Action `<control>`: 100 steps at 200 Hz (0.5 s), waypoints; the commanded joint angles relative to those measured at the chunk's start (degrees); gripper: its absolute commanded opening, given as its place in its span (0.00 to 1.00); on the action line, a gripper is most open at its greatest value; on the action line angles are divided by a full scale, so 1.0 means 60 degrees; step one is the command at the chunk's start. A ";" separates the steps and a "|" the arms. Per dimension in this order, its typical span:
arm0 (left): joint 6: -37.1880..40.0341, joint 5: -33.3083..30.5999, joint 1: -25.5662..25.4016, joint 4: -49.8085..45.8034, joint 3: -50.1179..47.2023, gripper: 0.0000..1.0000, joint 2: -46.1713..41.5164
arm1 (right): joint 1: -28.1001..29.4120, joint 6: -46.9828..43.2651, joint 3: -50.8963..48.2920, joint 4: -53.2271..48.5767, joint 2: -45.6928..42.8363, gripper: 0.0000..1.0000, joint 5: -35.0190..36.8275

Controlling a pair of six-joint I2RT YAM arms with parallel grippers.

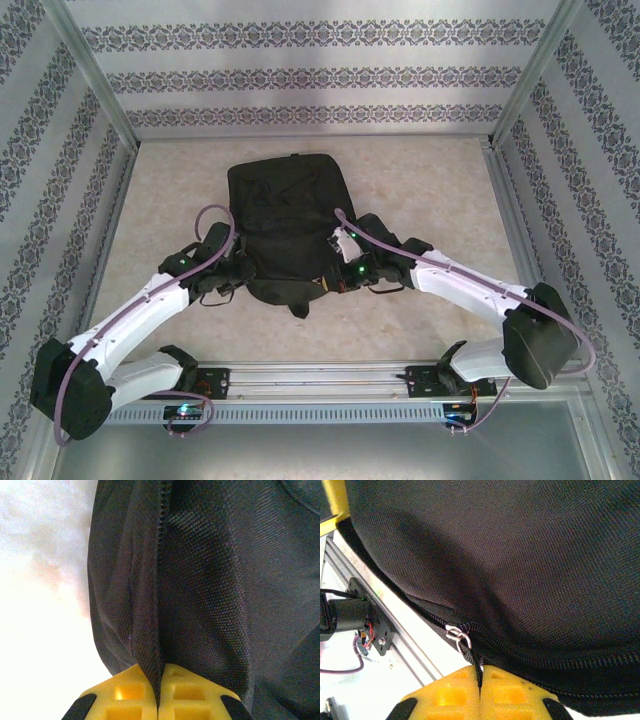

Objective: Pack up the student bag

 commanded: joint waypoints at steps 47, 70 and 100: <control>0.1249 -0.2244 0.1126 -0.0724 0.1204 0.00 0.0931 | 0.0923 0.0617 0.1309 0.0478 0.1213 0.00 -0.0379; 0.1396 -0.2791 0.1176 -0.0985 0.1666 0.21 0.1314 | 0.1424 0.0685 0.2754 0.0532 0.2498 0.00 -0.0919; 0.1142 -0.2689 0.1700 -0.1359 0.1925 0.46 0.1292 | 0.1632 0.1425 0.4208 0.0999 0.3837 0.00 -0.1425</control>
